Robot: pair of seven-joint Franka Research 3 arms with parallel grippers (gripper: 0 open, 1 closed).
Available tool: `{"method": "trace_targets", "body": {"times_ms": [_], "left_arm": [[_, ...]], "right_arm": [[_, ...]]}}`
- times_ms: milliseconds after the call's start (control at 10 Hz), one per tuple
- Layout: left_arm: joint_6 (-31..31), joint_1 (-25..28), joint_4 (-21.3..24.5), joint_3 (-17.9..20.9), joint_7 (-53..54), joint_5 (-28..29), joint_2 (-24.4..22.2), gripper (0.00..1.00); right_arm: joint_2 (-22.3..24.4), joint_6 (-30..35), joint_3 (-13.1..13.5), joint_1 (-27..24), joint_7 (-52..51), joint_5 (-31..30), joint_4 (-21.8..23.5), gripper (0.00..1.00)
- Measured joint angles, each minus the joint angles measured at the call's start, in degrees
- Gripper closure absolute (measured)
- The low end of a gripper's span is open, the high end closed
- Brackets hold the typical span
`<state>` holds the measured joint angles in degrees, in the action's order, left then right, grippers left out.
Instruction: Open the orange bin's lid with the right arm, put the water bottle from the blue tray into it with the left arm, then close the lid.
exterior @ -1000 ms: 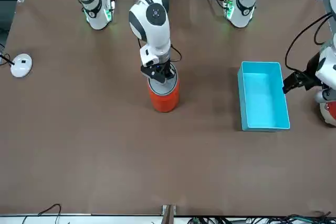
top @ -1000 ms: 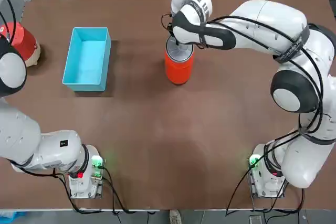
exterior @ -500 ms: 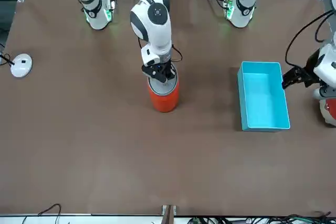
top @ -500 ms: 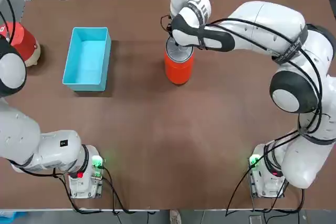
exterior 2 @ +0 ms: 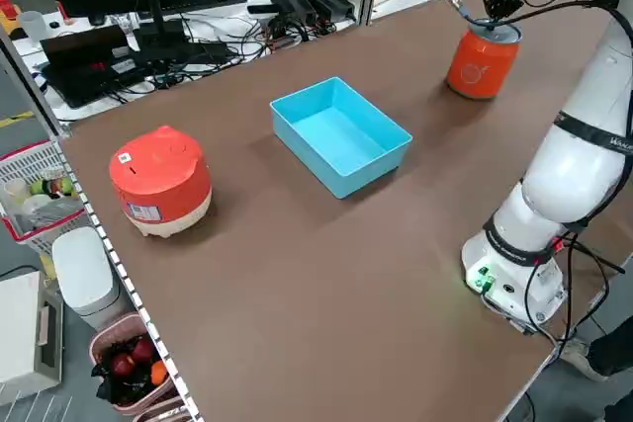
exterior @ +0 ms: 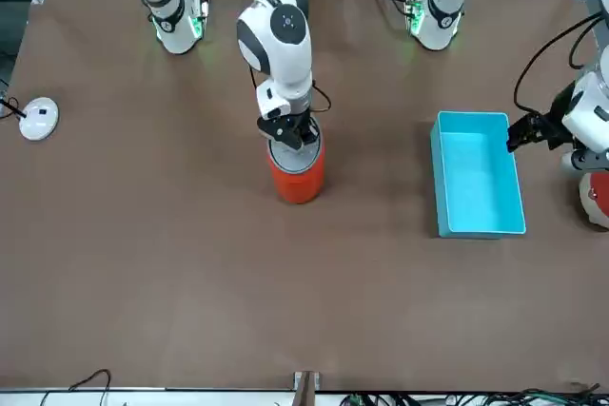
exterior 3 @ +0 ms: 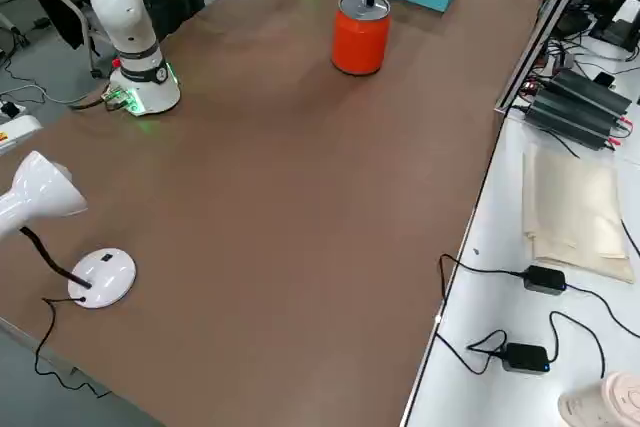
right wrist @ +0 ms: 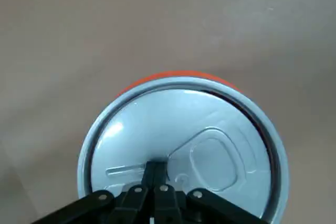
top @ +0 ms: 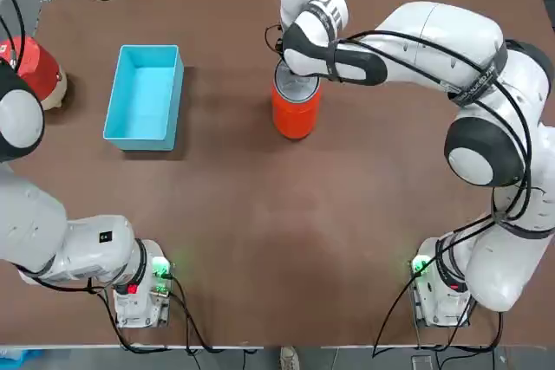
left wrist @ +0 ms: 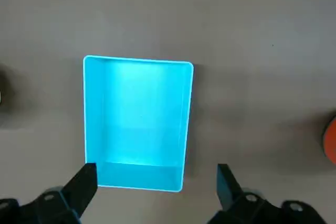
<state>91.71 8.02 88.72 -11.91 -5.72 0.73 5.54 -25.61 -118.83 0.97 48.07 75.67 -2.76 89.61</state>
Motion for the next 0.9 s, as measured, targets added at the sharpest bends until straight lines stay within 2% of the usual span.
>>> {"method": "trace_targets", "body": {"times_ms": [300,500,700,900], "left_arm": [[-0.4,0.0,-0.1,0.0,0.1,0.0,0.0,0.0],[-0.4,0.0,-0.3,0.0,0.1,0.0,0.0,0.0],[-0.4,0.0,-0.3,0.0,0.2,0.0,0.0,0.0],[-0.4,0.1,-0.3,0.0,0.2,0.0,0.0,0.0]], "right_arm": [[0.0,4.5,0.1,0.0,-0.1,0.0,-2.4,0.99],[1.8,9.4,0.6,-0.9,-3.2,0.0,-3.7,0.99],[6.2,15.9,1.0,-5.1,-9.9,0.0,-4.1,0.98],[11.7,21.9,1.3,-13.1,-19.8,0.2,-4.3,0.98]]}}
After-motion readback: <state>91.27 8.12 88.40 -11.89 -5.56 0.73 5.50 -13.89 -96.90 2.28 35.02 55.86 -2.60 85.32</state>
